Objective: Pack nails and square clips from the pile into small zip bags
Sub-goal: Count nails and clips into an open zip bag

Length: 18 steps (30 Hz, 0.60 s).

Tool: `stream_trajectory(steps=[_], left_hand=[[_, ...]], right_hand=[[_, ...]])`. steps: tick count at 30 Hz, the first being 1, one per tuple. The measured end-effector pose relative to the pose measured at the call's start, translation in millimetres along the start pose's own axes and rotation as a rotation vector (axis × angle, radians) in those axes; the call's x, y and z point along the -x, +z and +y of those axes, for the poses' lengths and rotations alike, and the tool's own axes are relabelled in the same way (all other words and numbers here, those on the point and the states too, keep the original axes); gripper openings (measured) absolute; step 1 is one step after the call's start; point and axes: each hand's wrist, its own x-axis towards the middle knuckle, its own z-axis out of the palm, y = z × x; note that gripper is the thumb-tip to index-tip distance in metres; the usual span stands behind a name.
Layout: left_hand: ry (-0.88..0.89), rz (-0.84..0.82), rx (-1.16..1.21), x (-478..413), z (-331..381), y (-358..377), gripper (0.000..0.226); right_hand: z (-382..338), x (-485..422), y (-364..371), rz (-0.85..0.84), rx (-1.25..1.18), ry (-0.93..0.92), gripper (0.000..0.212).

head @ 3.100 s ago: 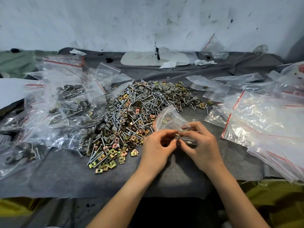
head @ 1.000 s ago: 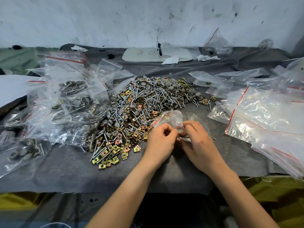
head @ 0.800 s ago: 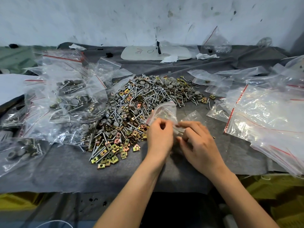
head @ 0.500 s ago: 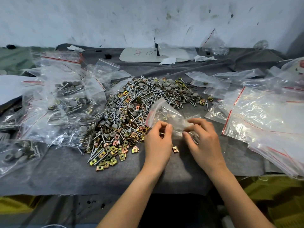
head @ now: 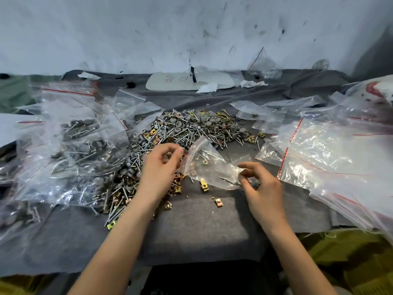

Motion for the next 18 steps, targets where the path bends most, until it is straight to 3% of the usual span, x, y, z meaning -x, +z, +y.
stream_trajectory(steps=[3,6,8,11,13,18], left_hand=[[-0.069,-0.136,-0.076,-3.1,1.4,3.2,0.018],[-0.212,0.001,0.176,-0.9,2.0,8.1,0.019],[-0.264,0.025,0.205,-0.2,2.1,8.0,0.017],[-0.337,-0.148,0.213,-0.6,3.4,4.7,0.016],[-0.345,-0.238,0.214,-0.9,5.3,1.6,0.014],[-0.279,-0.253,0.151,-2.3,7.9,0.2,0.006]], right_hand=[[-1.9,-0.7,-1.3,-0.013,0.007,0.006,0.026],[-2.0,-0.7,-2.1,-0.009,-0.01,0.021,0.027],[-0.8,-0.5,-2.1,-0.01,-0.015,0.019,0.027],[1.2,-1.4,-1.6,-0.005,-0.007,-0.005,0.025],[2.5,-2.3,-0.8,0.008,-0.012,-0.017,0.024],[4.8,-2.4,-0.5,0.016,-0.037,0.007,0.024]])
